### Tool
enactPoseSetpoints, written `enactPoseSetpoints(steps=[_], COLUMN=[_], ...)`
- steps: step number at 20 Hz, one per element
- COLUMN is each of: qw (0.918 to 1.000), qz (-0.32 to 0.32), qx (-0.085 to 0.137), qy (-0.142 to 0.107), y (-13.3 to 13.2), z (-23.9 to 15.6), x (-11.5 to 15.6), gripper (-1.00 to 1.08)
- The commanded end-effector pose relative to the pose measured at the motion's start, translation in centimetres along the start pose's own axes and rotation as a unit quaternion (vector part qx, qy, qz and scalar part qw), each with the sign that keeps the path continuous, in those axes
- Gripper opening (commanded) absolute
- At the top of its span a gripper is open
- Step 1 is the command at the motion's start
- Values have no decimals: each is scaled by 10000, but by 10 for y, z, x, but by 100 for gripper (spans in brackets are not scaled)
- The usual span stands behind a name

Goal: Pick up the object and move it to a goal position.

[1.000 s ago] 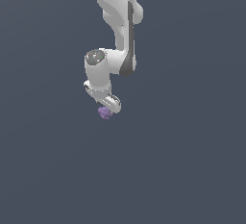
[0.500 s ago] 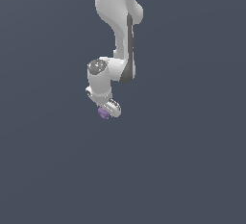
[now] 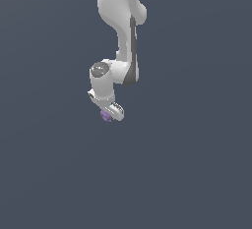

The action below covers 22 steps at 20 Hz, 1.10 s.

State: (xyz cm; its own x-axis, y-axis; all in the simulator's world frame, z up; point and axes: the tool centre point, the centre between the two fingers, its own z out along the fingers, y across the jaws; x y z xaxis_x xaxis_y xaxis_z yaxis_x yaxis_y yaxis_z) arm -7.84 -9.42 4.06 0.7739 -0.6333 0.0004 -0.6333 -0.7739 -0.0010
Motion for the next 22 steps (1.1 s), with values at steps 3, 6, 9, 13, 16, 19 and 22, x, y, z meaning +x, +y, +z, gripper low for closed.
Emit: enactPoseSetpoints(steps=[3,6,9,13,16,19,22], qw=[10000,10000,10000,10000,10000,10000,10000], qz=[5,1,1,2,2,4,5], qx=[-5,0,0,-2,-2,-5,-6], qy=[-2,0,0,0,0,1,2], y=[1,0,-1,-3,-6,-9,-13], z=[1,-1,-6,-20,-35,-55,-78], x=[0,0,2,8,14,21,31], gripper=[-100,-100,-100,-100,-100,-100,-100])
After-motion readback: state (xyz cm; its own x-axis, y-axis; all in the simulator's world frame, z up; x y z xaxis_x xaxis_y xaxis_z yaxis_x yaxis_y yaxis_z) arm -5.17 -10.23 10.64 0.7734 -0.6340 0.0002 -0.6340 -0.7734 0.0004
